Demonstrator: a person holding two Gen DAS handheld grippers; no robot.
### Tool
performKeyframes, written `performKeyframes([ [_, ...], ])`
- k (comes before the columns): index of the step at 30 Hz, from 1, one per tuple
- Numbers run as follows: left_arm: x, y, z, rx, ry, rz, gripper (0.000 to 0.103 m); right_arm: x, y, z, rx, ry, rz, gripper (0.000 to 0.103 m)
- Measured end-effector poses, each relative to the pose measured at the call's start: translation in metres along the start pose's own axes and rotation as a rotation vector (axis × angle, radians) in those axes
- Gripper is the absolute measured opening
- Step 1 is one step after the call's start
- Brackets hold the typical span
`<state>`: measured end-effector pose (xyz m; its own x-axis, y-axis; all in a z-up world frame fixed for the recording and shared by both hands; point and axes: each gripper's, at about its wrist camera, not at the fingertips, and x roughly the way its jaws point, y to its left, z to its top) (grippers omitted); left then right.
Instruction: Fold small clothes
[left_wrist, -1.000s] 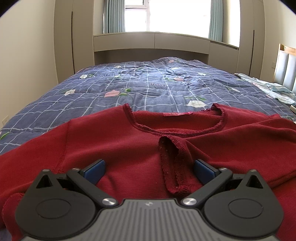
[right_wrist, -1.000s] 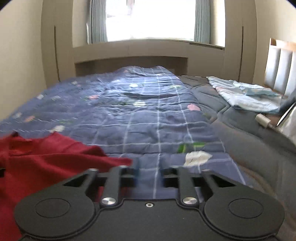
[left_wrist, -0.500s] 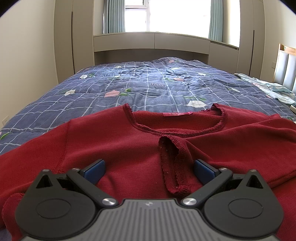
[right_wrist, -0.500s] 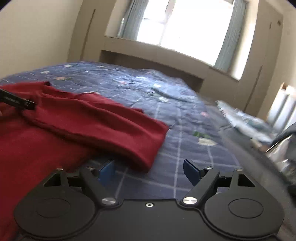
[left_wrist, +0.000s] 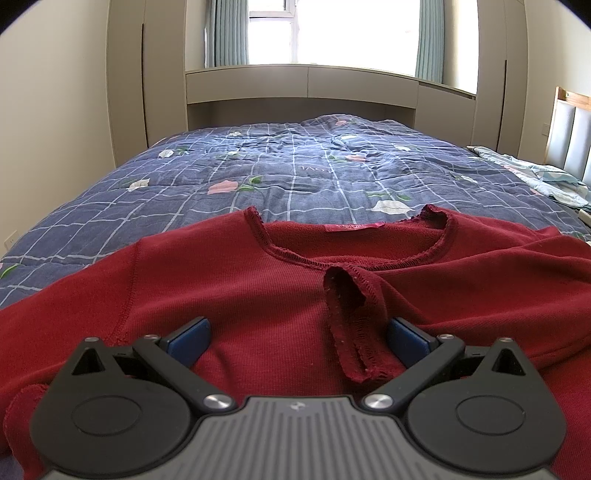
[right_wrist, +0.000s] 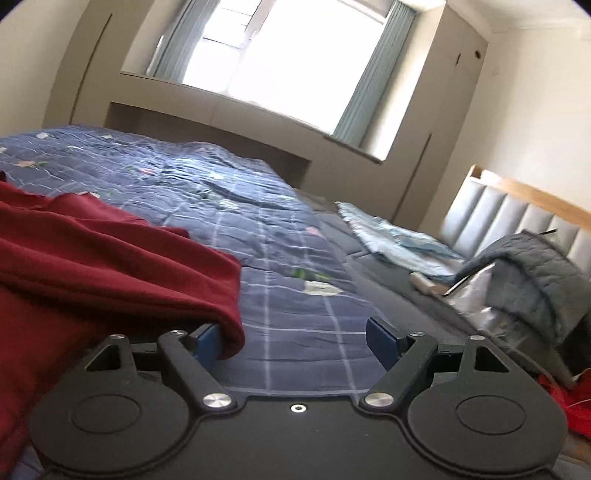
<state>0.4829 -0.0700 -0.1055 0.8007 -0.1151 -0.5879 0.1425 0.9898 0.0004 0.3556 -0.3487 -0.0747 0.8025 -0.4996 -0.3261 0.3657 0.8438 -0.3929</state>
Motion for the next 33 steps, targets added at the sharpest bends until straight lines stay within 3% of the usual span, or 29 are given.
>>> performKeyframes([
  [5, 0.0, 0.0, 0.0, 0.001, 0.0, 0.001, 0.103, 0.011, 0.008, -0.005, -0.048, 0.076, 0.018, 0.083],
  [9, -0.004, 0.002, 0.003, -0.011, 0.017, -0.015, 0.103, 0.007, -0.004, -0.002, -0.006, 0.097, 0.1, 0.098],
  [11, -0.016, 0.005, 0.006, -0.026, 0.034, -0.02, 0.103, -0.003, -0.012, -0.003, 0.013, 0.102, 0.155, 0.102],
  [18, -0.095, 0.037, -0.012, -0.195, 0.06, -0.057, 0.103, -0.054, -0.025, -0.008, 0.078, 0.103, 0.296, 0.102],
  [21, -0.13, 0.066, -0.028, -0.289, 0.065, -0.006, 0.103, -0.077, -0.019, -0.004, 0.115, 0.084, 0.393, 0.102],
  [27, -0.177, 0.16, -0.056, -0.508, 0.085, 0.133, 0.103, -0.118, 0.012, 0.01, 0.142, 0.047, 0.577, 0.102],
  [30, -0.191, 0.208, -0.073, -0.698, 0.078, 0.207, 0.103, -0.133, 0.033, 0.013, 0.172, 0.063, 0.673, 0.102],
  [33, -0.207, 0.245, -0.09, -0.899, 0.01, 0.241, 0.103, -0.146, 0.055, 0.013, 0.172, 0.085, 0.73, 0.102],
])
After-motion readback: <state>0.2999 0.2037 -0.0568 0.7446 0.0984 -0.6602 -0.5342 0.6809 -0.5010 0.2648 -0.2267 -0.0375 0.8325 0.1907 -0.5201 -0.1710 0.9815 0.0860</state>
